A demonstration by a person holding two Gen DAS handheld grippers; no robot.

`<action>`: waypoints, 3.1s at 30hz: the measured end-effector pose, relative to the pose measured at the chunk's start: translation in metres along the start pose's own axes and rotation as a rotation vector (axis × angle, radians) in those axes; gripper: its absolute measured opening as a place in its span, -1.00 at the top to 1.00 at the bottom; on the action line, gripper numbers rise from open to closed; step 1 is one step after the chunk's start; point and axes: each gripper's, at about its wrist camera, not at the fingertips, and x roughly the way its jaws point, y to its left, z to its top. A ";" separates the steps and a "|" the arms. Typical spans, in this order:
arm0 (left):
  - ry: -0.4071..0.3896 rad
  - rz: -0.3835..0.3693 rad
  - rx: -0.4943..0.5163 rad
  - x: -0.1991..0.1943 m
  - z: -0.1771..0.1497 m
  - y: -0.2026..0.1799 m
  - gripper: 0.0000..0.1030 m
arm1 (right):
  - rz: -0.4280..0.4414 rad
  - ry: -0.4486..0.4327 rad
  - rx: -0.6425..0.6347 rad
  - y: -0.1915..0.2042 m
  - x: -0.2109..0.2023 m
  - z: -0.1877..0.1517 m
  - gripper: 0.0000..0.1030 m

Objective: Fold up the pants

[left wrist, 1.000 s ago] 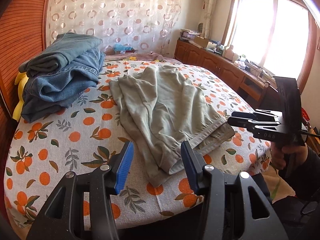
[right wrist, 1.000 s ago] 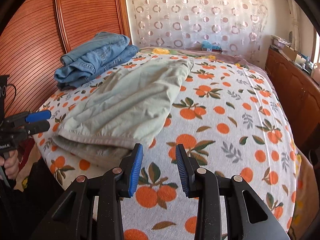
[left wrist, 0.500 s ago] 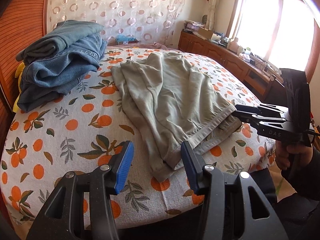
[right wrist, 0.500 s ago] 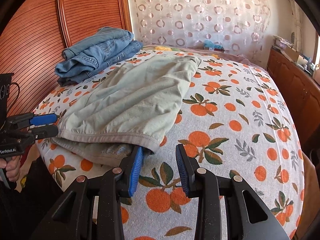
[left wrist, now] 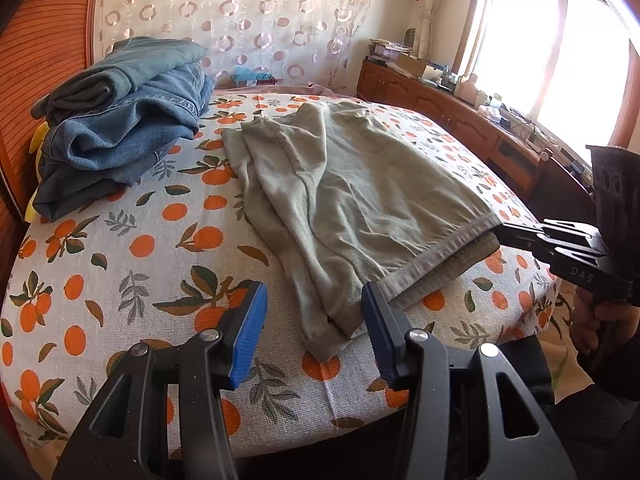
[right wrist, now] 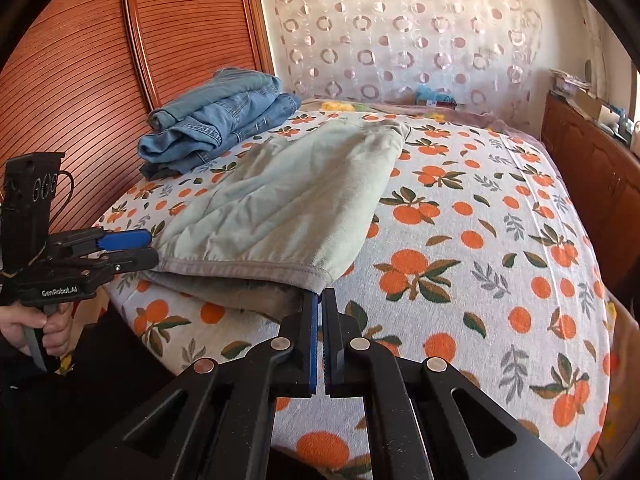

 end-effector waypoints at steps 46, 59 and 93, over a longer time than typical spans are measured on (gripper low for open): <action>0.059 0.104 0.091 0.114 0.144 0.027 0.21 | -0.047 -0.014 0.006 -0.017 0.055 0.042 0.06; 0.094 0.147 0.086 0.133 0.151 0.034 0.92 | -0.046 -0.036 0.019 -0.019 0.053 0.038 0.06; -0.040 0.035 0.112 0.032 0.085 0.007 -0.44 | -0.057 -0.037 0.020 -0.021 0.054 0.037 0.06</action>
